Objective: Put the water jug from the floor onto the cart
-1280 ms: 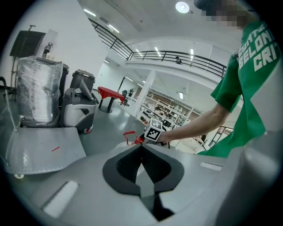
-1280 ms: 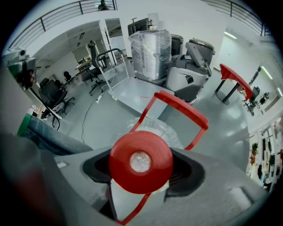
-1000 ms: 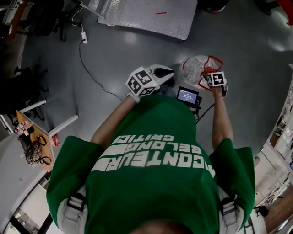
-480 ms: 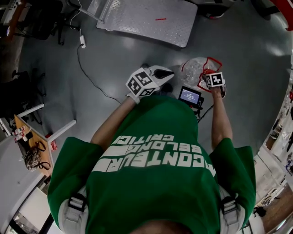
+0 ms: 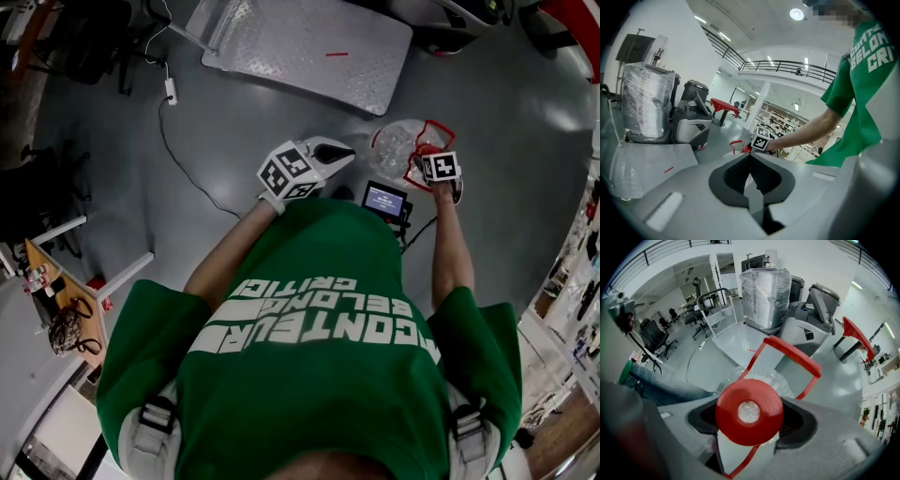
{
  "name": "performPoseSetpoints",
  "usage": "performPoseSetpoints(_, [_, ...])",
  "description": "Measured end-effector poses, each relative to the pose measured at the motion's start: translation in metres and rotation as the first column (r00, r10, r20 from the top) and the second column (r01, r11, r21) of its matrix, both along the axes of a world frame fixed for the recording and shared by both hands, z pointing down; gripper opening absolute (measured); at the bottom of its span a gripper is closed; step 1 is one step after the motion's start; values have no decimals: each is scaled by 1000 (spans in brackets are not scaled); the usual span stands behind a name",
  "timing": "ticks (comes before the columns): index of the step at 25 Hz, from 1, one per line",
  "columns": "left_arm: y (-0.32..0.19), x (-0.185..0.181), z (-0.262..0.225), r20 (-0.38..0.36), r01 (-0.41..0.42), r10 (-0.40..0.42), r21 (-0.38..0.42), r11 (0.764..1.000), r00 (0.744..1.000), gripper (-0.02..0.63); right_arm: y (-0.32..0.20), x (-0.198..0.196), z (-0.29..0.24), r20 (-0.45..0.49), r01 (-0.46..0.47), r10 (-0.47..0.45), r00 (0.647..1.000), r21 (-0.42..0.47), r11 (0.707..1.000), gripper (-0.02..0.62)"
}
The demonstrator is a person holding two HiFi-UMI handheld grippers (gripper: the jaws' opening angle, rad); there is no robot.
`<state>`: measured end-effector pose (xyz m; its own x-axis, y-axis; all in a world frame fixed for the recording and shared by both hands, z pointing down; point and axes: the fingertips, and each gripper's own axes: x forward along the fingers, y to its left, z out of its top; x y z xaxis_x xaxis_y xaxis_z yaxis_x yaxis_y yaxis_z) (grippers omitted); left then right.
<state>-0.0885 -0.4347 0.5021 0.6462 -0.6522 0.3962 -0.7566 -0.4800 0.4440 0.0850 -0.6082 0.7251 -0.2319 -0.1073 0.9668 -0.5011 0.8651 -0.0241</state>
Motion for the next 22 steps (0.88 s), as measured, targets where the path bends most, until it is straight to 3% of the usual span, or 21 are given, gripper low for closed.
performPoseSetpoints(22, [-15,-127,-7,-15,67,-66,42,997,998,15,-64,-141,-39,13,58,-59,998,52,997,305])
